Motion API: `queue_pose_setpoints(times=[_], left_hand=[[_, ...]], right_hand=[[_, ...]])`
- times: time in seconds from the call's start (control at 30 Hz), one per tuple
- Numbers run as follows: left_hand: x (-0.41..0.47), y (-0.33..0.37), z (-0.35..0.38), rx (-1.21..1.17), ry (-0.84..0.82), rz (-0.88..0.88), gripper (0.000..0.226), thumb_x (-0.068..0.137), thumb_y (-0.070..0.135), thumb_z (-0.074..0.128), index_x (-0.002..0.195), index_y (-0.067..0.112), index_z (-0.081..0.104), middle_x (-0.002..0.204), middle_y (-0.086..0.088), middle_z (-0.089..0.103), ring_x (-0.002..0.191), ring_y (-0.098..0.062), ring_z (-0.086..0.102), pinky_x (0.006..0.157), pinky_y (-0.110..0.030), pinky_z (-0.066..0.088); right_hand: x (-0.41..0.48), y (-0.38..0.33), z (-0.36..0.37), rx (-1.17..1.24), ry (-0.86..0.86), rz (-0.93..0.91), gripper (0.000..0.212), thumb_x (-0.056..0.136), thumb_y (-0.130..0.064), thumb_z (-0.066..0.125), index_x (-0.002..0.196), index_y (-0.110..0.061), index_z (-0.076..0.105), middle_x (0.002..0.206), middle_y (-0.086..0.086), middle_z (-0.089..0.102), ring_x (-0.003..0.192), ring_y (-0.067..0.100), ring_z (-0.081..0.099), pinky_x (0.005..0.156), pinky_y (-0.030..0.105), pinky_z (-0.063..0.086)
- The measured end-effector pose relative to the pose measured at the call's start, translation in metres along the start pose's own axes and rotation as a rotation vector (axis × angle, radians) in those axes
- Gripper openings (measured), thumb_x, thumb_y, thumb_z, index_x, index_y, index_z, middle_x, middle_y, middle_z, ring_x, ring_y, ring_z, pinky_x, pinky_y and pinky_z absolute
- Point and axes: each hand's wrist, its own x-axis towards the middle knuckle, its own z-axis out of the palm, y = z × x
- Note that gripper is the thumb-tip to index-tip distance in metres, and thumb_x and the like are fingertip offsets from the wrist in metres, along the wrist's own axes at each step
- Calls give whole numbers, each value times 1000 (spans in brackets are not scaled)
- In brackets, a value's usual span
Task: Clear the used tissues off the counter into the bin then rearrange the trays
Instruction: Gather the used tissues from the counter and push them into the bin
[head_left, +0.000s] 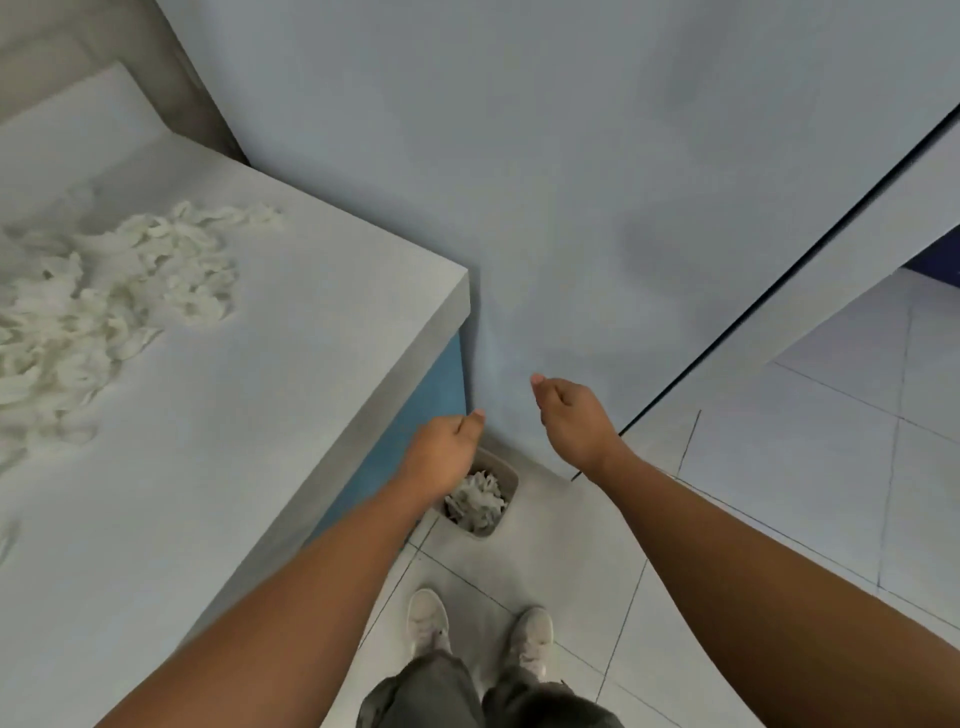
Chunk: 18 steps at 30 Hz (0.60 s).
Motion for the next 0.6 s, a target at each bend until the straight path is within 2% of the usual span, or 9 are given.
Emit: queue_pose_setpoints(times=[0.13, 0.23, 0.27, 0.3, 0.33, 0.37, 0.43, 0.5, 0.6], left_hand=[[27, -34, 32, 11, -128, -141, 37, 99, 34, 40, 76, 9, 54, 72, -1, 53, 78, -24, 54, 70, -37, 39], [53, -69, 63, 4, -229, -274, 22, 92, 30, 43, 83, 15, 57, 90, -4, 57, 93, -24, 53, 84, -34, 42], [63, -84, 75, 10, -267, -269, 21, 92, 28, 45, 91, 15, 62, 99, -8, 60, 97, -26, 55, 88, -33, 44], [70, -100, 86, 39, -316, -255, 26, 96, 24, 44, 109, 14, 63, 114, -12, 61, 105, -28, 56, 89, -32, 44], [77, -117, 96, 92, -361, -251, 33, 100, 21, 42, 128, 14, 58, 127, -14, 57, 113, -31, 56, 88, -31, 44], [86, -136, 106, 148, -384, -246, 38, 101, 18, 41, 138, 16, 51, 135, -15, 53, 116, -32, 55, 88, -32, 46], [103, -175, 125, 225, -396, -245, 41, 99, 14, 42, 137, 24, 52, 135, -14, 54, 112, -33, 57, 85, -35, 51], [123, -210, 146, 256, -388, -232, 34, 99, 21, 46, 130, 31, 57, 131, -10, 58, 109, -32, 59, 88, -38, 54], [147, -250, 174, 228, -334, -202, 35, 96, 13, 52, 127, 26, 62, 126, -6, 63, 109, -29, 60, 90, -35, 52]], right_hand=[[14, 37, 10, 18, -51, 111, 41, 103, -41, 39, 72, -13, 41, 68, 5, 41, 57, 16, 35, 56, 28, 31], [22, 67, 21, 193, -84, 271, 35, 102, -32, 37, 71, -17, 40, 66, 1, 37, 50, 11, 30, 48, 23, 24], [25, 79, 25, 243, -97, 313, 32, 100, -27, 36, 70, -17, 40, 68, 2, 36, 51, 12, 28, 47, 23, 21], [28, 92, 30, 276, -110, 343, 29, 97, -22, 36, 69, -17, 41, 70, 4, 36, 52, 13, 27, 49, 24, 20], [30, 107, 36, 288, -117, 364, 27, 94, -20, 36, 68, -17, 44, 71, 5, 37, 54, 14, 28, 50, 26, 21], [34, 123, 43, 275, -114, 372, 25, 92, -18, 37, 69, -17, 47, 71, 3, 39, 56, 14, 31, 52, 27, 23], [44, 159, 60, 201, -103, 372, 24, 93, -13, 38, 79, -14, 58, 70, -3, 48, 61, 13, 39, 56, 26, 30], [55, 196, 78, 146, -111, 384, 25, 94, -8, 40, 90, -10, 65, 76, -1, 56, 65, 14, 45, 58, 25, 35], [67, 251, 103, 109, -127, 410, 23, 93, -5, 46, 95, -11, 68, 85, 7, 62, 69, 16, 48, 60, 25, 40]])
